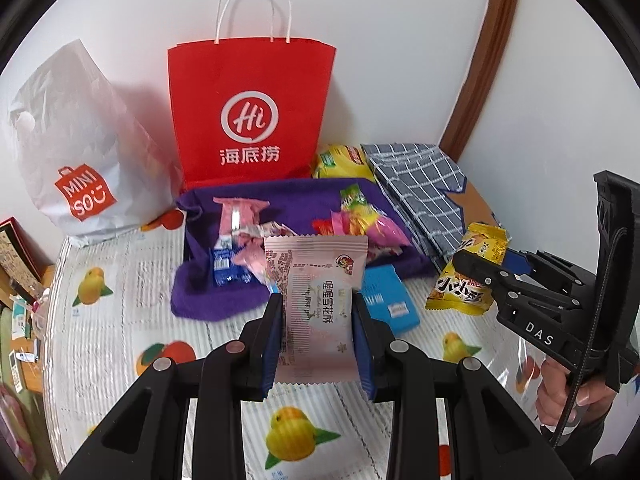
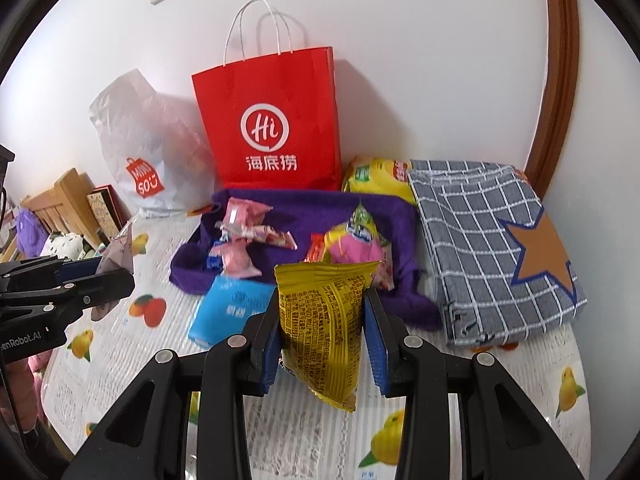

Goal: Organize snacks
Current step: 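Carry the yellow packet and pink pastry packet over the purple towel with both tools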

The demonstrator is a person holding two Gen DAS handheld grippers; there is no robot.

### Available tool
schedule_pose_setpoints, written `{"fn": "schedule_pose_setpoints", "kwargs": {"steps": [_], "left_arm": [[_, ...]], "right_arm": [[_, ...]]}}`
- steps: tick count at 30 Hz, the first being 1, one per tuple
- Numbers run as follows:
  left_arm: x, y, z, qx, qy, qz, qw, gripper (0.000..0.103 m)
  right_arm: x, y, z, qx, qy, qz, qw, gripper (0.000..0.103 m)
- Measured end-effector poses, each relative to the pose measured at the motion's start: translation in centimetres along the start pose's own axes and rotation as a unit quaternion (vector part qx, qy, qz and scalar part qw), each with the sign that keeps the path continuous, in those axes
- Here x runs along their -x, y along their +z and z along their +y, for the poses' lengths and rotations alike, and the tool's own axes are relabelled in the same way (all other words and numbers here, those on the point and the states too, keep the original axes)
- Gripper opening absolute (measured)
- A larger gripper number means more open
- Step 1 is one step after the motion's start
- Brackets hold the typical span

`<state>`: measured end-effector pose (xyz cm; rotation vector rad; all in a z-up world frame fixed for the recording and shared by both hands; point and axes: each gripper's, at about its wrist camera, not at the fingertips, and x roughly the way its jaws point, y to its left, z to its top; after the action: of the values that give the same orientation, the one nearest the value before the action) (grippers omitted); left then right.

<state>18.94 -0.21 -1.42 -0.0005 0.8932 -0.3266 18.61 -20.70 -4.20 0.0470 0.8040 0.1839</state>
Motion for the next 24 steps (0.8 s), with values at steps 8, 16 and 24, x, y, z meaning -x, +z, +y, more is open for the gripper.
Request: {"fn": "schedule_pose_setpoints", "kwargs": {"steps": [8,16,24], "left_arm": [[-1.5,2.5,2.0,0.014,0.006,-0.004,0.9999,0.031],[-3.6,5.0,3.1,0.019,0.006,-0.004,0.9998,0.031],[-5.4,7.3,3.9,0.02,0.003,0.001,0.9998,0.031]], "right_arm": [[-2.2,2.8,-0.3,-0.006,-0.003,-0.003,1.0,0.037],[-4.5,5.6,-0.6,-0.008,-0.009,-0.007,1.0,0.037],[-6.7,7.6,-0.9,-0.008,-0.016,-0.009,1.0,0.037]]}}
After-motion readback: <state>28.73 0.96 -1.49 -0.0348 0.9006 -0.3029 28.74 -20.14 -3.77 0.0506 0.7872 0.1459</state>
